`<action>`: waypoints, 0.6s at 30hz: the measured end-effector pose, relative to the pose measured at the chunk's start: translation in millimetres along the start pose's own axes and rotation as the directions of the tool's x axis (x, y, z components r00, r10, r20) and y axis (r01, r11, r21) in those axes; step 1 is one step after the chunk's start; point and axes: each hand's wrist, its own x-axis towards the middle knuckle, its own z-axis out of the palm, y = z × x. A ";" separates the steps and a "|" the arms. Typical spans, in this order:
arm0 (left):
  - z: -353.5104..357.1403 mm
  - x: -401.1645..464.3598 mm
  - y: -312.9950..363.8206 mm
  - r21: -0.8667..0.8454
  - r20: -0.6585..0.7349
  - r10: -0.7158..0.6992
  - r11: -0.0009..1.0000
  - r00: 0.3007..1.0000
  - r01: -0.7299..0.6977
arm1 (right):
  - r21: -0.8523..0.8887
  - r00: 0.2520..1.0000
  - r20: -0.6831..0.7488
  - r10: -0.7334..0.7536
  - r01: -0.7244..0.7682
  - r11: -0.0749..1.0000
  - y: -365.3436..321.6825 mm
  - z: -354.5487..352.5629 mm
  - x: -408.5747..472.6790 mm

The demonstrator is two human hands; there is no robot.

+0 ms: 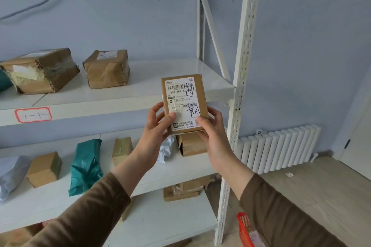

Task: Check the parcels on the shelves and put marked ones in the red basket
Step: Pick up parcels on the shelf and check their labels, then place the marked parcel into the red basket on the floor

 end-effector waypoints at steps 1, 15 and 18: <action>6.9 -2.5 -7.2 0.011 0.023 -0.017 1.000 1.000 0.017 | -0.014 1.000 -0.021 0.004 -0.005 1.000 1.9 -8.8 -2.9; 115.3 0.2 -138.6 0.018 0.181 -0.321 0.946 0.930 0.323 | -0.055 0.909 -0.389 0.147 -0.183 0.982 44.2 -155.3 -42.9; 137.2 1.6 -170.8 -0.011 0.190 -0.412 0.907 0.891 0.421 | -0.061 0.866 -0.468 0.176 -0.231 0.971 59.5 -186.7 -51.4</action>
